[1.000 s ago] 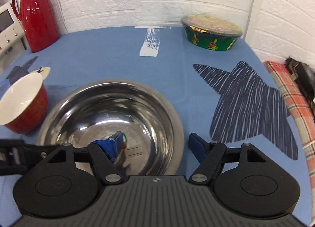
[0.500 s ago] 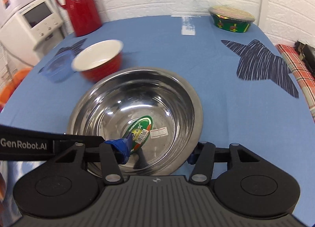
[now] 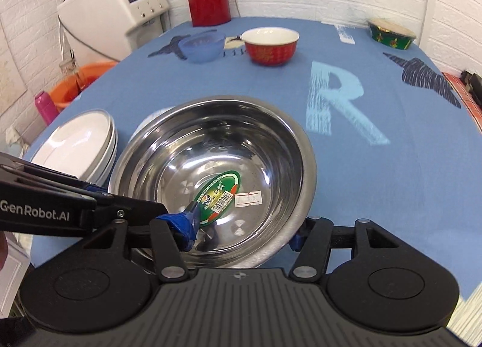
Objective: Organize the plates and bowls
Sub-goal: 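Carry the steel bowl beside the plate stack and open both grippers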
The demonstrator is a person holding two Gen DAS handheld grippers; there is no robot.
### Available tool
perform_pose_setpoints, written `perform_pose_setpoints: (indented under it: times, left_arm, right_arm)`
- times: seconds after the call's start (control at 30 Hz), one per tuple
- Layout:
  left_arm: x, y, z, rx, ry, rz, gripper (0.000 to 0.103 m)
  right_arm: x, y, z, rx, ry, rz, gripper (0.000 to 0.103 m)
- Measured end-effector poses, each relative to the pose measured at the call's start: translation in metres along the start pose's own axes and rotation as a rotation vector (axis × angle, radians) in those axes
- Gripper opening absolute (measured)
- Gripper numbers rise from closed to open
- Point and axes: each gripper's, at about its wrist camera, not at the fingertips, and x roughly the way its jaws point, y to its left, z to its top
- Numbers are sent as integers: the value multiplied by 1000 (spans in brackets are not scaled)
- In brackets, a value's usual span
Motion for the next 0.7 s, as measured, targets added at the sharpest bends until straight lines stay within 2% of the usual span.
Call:
perform_pose_setpoints:
  times: [0.2, 0.37, 0.47, 0.5, 0.53, 0.57, 0.6, 0.63, 0.7]
  left_arm:
    - [9, 9, -24, -23, 27, -19, 0]
    - [20, 13, -21, -19, 21, 1, 0]
    - [23, 21, -18, -62, 47, -26, 2]
    - [23, 22, -17, -66, 49, -28, 8]
    - [22, 23, -16, -70, 48, -22, 36]
    - [18, 24, -15, -81, 36, -7, 76]
    - [16, 27, -15, -101, 30, -51, 87]
    - [13, 29, -14, -113, 32, -87, 93]
    - [6, 27, -13, -116, 20, -102, 92]
  right_arm:
    - [3, 8, -22, 1, 41, -24, 44]
    - [12, 8, -25, 5, 65, -14, 45]
    - [11, 11, -26, 2, 78, 0, 46]
    - [10, 10, -26, 13, 85, 6, 46]
    - [7, 8, -27, 26, 95, 7, 46]
    - [5, 6, -28, 34, 106, -4, 46]
    - [2, 3, -30, 46, 111, -7, 46]
    - [-2, -1, -32, 65, 111, -4, 46]
    - [-11, -10, -35, 115, 117, 13, 46]
